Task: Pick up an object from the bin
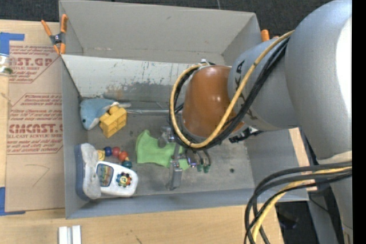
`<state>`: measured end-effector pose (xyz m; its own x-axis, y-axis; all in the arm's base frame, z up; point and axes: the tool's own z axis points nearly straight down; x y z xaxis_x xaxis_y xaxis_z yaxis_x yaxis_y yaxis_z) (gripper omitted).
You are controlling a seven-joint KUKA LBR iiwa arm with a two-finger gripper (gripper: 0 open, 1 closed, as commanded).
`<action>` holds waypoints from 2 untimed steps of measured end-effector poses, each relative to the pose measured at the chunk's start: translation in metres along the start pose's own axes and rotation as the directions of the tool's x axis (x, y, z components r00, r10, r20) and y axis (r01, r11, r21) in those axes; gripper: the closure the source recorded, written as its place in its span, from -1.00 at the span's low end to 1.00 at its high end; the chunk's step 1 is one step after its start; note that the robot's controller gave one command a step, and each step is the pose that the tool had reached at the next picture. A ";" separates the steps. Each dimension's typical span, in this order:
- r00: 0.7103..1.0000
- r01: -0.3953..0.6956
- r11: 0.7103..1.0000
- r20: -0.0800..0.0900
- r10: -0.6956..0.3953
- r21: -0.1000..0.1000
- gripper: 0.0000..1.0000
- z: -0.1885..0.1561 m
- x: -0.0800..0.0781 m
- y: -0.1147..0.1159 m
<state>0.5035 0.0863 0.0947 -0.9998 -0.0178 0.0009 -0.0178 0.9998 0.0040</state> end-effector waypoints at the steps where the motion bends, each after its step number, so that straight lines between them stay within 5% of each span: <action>1: 1.000 -0.011 1.000 0.000 0.011 0.000 -1.00 0.004 0.008 0.008; 2: 0.999 0.054 0.999 -0.001 -0.054 0.000 -1.00 -0.006 0.017 -0.020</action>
Offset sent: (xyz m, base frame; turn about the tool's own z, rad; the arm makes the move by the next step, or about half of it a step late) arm -0.0203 -0.0346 0.0130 -0.0768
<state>0.4871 0.0665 0.1008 -0.9974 -0.0714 0.0016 -0.0714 0.9974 0.0043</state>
